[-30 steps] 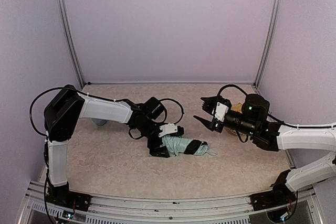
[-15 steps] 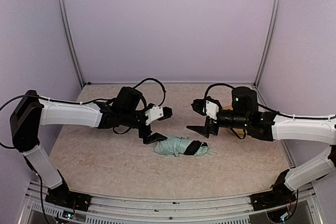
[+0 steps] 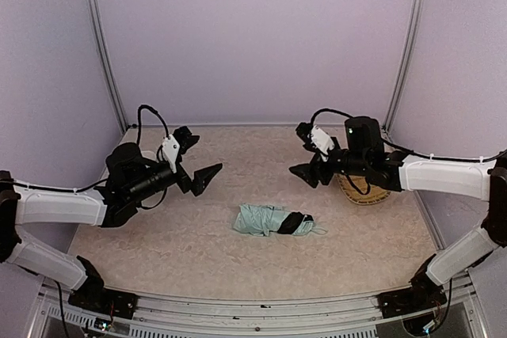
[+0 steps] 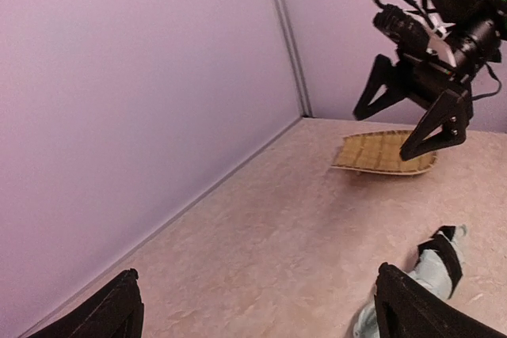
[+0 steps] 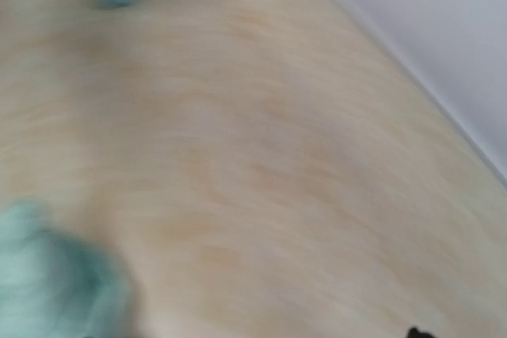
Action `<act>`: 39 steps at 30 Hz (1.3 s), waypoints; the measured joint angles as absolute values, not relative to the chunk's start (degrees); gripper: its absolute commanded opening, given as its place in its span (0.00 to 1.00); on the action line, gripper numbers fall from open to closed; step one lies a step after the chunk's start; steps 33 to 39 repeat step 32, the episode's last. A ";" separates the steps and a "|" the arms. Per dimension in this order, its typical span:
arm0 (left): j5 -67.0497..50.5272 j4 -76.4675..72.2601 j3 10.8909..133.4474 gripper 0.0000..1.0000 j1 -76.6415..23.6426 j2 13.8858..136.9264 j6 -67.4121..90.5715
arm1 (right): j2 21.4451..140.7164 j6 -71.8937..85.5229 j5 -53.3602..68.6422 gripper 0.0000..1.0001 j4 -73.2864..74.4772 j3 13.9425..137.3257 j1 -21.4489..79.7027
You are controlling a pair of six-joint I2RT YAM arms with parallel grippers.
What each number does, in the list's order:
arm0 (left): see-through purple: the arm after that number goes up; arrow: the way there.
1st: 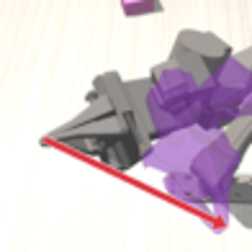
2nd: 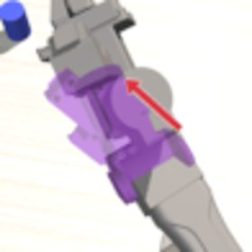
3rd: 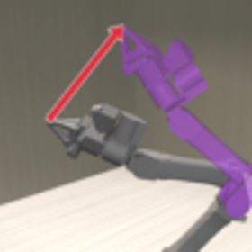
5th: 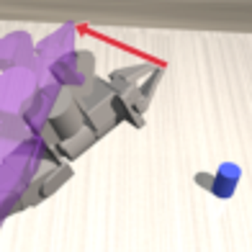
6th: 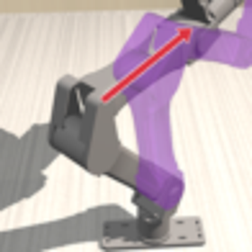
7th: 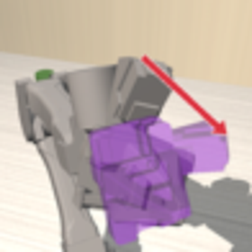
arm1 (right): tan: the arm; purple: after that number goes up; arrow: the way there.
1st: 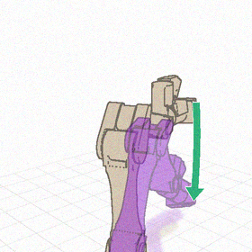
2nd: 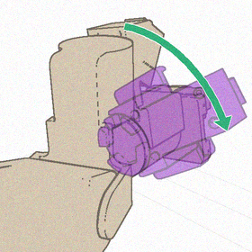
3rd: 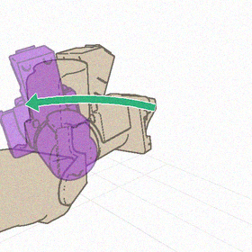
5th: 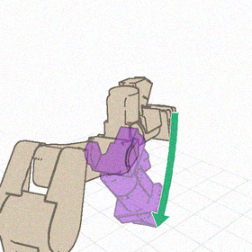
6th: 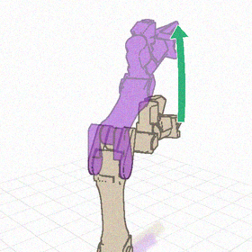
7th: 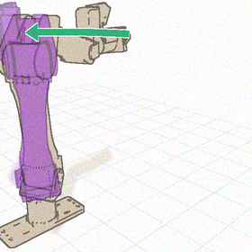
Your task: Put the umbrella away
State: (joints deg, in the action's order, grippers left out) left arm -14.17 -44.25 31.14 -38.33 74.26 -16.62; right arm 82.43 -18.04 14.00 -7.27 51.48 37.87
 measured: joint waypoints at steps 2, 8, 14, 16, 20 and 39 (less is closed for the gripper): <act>-7.57 -44.21 31.90 0.99 -37.39 74.19 -14.37 | 81.36 -14.06 12.29 0.85 -7.60 51.48 32.80; 10.92 -36.84 35.83 0.99 -29.43 72.77 -6.33 | 76.12 1.52 7.84 0.86 -9.65 48.31 13.15; 20.78 -32.47 32.40 0.99 -13.63 65.19 2.22 | 70.17 11.07 1.30 0.88 -11.38 38.44 4.21; 23.59 -32.67 30.79 0.99 -9.39 63.44 4.23 | 69.32 12.34 -0.27 0.88 -12.40 36.18 4.12; 25.41 -32.93 29.12 0.99 -1.67 66.43 9.91 | 68.90 17.06 -7.64 0.88 -15.07 32.42 4.08; 30.39 -42.33 23.14 0.99 1.04 82.83 15.73 | 76.42 20.67 -19.73 0.85 -19.92 30.22 4.01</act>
